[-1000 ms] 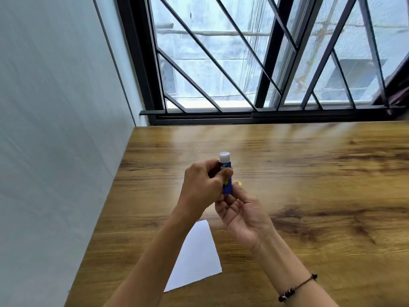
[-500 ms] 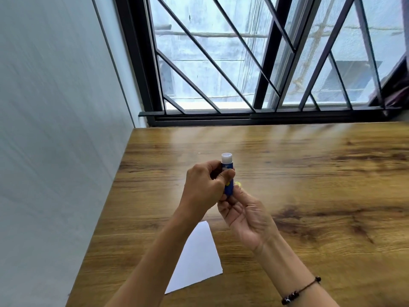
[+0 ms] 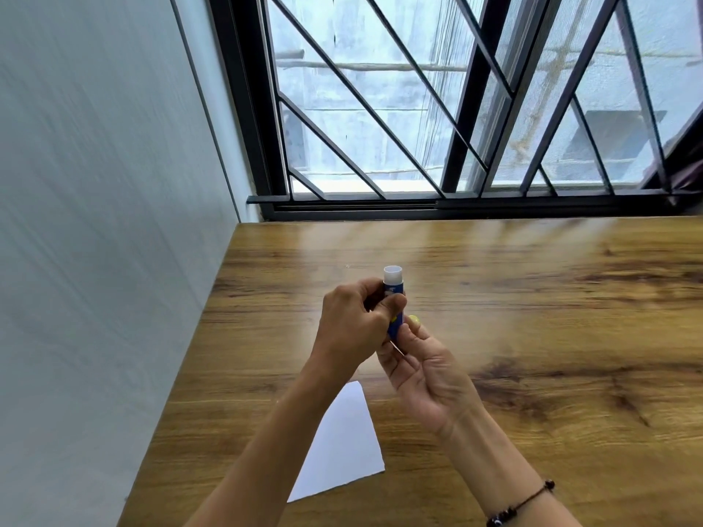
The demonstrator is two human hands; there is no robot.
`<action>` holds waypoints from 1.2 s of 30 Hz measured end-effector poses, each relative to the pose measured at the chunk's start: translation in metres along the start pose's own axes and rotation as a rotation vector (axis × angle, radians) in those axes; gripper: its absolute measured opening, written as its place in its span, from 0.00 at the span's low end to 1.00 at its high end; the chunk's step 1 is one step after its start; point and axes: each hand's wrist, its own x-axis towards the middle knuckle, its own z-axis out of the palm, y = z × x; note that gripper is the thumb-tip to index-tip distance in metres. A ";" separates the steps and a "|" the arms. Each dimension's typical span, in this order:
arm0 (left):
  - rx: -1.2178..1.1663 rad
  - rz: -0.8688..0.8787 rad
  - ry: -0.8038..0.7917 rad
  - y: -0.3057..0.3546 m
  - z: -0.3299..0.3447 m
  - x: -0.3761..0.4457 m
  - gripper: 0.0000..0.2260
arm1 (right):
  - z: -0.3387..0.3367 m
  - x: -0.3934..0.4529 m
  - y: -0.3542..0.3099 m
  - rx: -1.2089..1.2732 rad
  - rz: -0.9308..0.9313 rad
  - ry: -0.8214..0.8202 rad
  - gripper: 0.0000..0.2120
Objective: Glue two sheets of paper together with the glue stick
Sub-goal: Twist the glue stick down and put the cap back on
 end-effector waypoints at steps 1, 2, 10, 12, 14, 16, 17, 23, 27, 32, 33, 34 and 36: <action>-0.002 -0.001 0.004 0.000 0.000 0.000 0.07 | 0.000 0.000 0.000 0.003 -0.002 -0.001 0.13; -0.004 -0.001 0.008 0.000 0.000 0.000 0.07 | 0.000 -0.001 0.000 0.011 0.005 -0.001 0.12; -0.013 0.002 0.026 -0.003 0.001 -0.002 0.02 | 0.004 0.001 0.002 0.040 0.146 0.071 0.16; -0.017 -0.010 0.028 -0.002 0.002 -0.002 0.02 | 0.005 0.002 0.003 0.048 0.105 0.082 0.14; 0.009 -0.002 0.034 -0.003 0.002 -0.001 0.04 | 0.003 0.003 0.005 0.041 0.056 0.075 0.11; 0.031 0.010 0.033 -0.003 0.002 -0.001 0.06 | 0.002 0.002 0.005 0.031 0.022 0.048 0.08; 0.032 0.014 0.032 -0.002 0.002 -0.001 0.07 | 0.002 0.002 0.005 0.033 0.014 0.038 0.07; 0.013 0.003 0.039 -0.003 0.002 -0.001 0.04 | 0.004 0.001 0.005 0.063 0.101 0.068 0.16; -0.006 -0.009 0.030 -0.003 0.004 -0.003 0.01 | 0.003 0.002 0.004 0.072 0.135 0.079 0.15; 0.037 0.000 0.050 -0.001 0.004 -0.002 0.05 | 0.003 0.003 0.006 0.027 0.018 0.057 0.13; 0.038 0.001 0.049 -0.001 0.004 -0.002 0.05 | 0.002 0.004 0.006 0.036 -0.005 0.050 0.13; 0.035 0.001 0.048 -0.001 0.004 -0.002 0.05 | 0.002 0.003 0.006 0.047 -0.019 0.041 0.13; 0.030 -0.001 0.053 -0.001 0.004 -0.002 0.05 | 0.001 0.003 0.006 0.057 -0.008 0.036 0.12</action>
